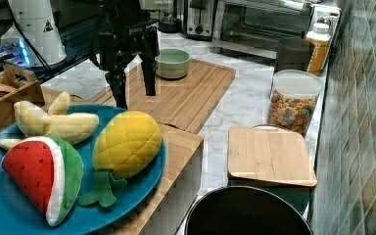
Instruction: Open the drawer.
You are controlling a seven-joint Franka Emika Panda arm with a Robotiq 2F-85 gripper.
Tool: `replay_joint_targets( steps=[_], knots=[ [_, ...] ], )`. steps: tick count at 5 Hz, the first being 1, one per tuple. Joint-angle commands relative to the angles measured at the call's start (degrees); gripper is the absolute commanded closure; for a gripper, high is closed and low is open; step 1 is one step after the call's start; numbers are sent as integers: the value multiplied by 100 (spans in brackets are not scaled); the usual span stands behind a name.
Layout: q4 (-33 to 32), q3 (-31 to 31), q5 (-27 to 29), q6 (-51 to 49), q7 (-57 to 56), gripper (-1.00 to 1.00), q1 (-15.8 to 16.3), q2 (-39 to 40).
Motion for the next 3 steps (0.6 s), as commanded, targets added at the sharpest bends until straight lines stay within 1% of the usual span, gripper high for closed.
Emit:
replay_joint_targets(
  steps=[1,2,3],
  knots=[
    [51,-138,-697,467,558,-100,17,690],
    [88,-21,-368,573,298,-100,-72,854],
    [152,77,-210,379,131,-100,-109,874]
  ],
)
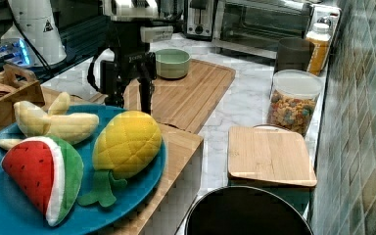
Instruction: Open the drawer.
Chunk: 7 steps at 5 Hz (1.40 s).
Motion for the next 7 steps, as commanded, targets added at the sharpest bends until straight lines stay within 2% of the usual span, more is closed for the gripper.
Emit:
replay_joint_targets(
  steps=[1,3,4,5,6,7],
  knots=[
    [226,236,546,-121,-519,-100,-182,298],
    [-13,654,1068,-286,-835,-100,-240,-110],
    [-140,831,1954,-148,-1656,-100,-125,-151],
    [-182,1087,2179,-91,-1353,-100,-12,-92],
    [-280,1185,2246,-398,-937,-100,324,-291],
    [-504,1382,2360,-166,-652,-100,588,-414]
  ],
)
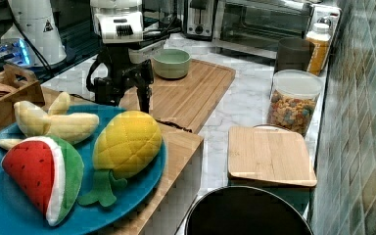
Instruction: Open the drawer.
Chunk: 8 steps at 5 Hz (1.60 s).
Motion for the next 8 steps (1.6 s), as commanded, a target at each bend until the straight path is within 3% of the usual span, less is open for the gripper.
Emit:
replay_joint_targets(
  steps=[1,2,3,4,8],
  knots=[
    [-544,1194,310,114,1355,-100,1344,-644],
    [-514,1313,304,-30,1632,-100,1607,-658],
    [-544,1467,385,21,1745,-100,1615,-706],
    [-928,1313,-320,514,2476,-100,1930,-1021],
    [-928,1294,-316,515,2474,-100,1951,-1022]
  ],
)
